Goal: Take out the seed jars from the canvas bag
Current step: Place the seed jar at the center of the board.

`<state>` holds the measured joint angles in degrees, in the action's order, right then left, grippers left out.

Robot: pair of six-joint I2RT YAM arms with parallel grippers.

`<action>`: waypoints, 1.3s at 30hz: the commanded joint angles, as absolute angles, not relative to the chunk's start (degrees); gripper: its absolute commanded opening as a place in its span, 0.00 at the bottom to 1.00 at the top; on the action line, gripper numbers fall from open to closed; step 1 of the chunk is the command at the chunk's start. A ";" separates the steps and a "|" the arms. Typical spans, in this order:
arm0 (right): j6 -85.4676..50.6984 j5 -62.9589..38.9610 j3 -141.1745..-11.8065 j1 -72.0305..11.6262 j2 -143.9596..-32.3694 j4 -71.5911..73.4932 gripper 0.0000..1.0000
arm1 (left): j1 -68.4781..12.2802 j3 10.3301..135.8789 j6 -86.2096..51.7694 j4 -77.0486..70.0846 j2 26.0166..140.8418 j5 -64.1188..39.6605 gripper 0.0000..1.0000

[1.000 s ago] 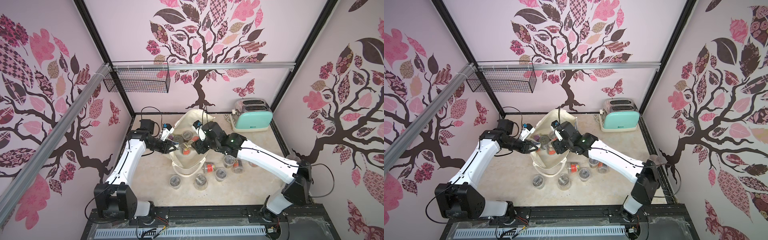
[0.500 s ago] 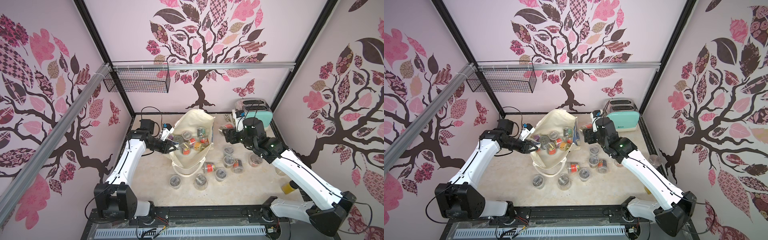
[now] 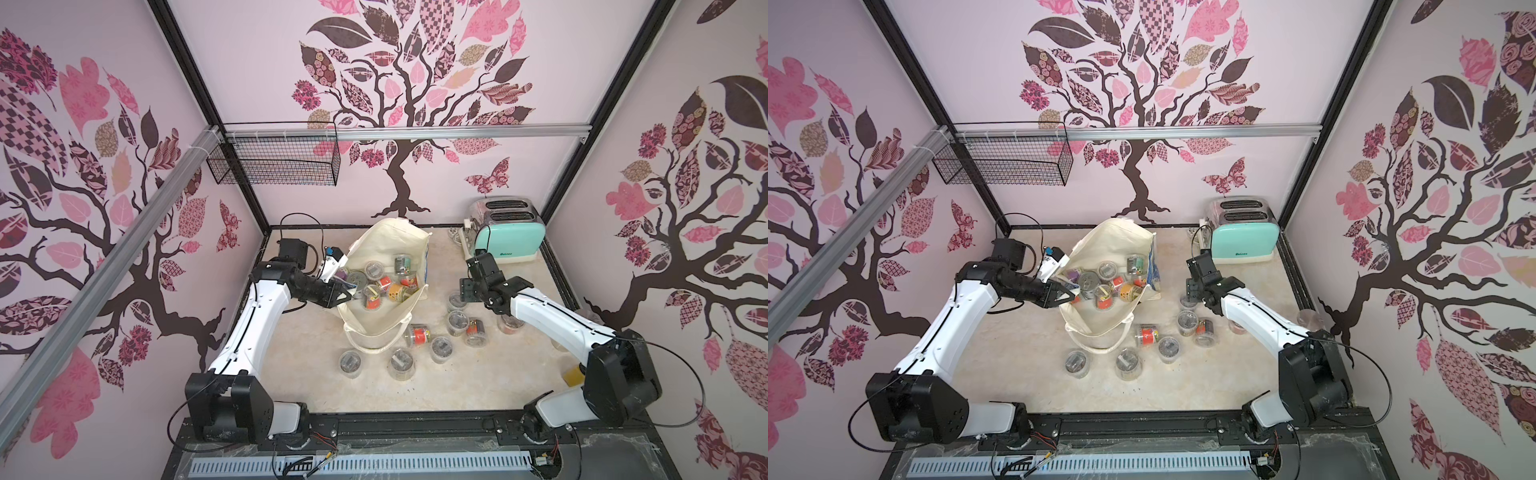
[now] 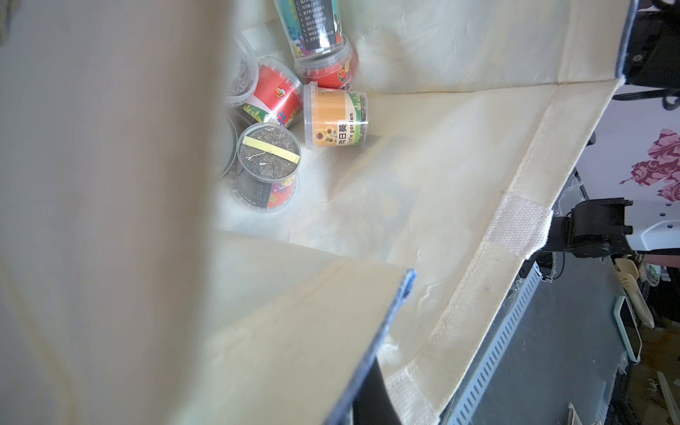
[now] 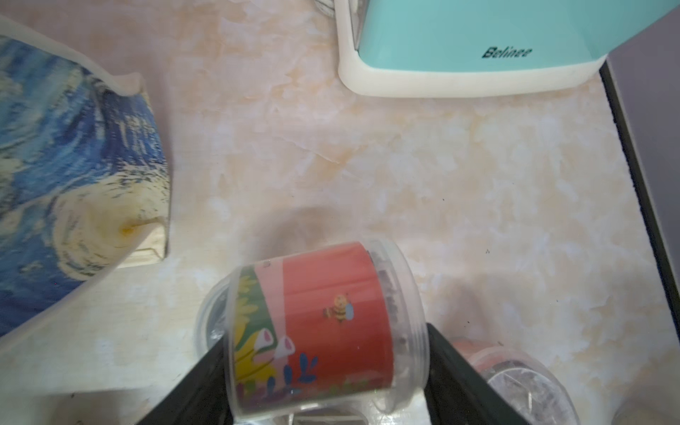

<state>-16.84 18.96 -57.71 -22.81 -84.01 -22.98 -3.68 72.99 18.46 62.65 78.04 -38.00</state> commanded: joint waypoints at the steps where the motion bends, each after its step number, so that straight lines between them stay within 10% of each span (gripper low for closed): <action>1: -19.53 19.40 -57.80 -19.67 -86.41 -20.04 0.75 | -3.78 72.18 19.42 63.26 77.10 -39.15 0.00; 30: -18.04 26.66 -57.07 -19.16 -81.50 -14.64 0.99 | -3.81 72.74 20.67 63.58 77.68 -39.08 0.00; 39: -10.01 -6.45 -63.35 -19.25 -71.74 -9.67 1.00 | -3.86 72.26 21.18 63.80 77.32 -38.80 0.00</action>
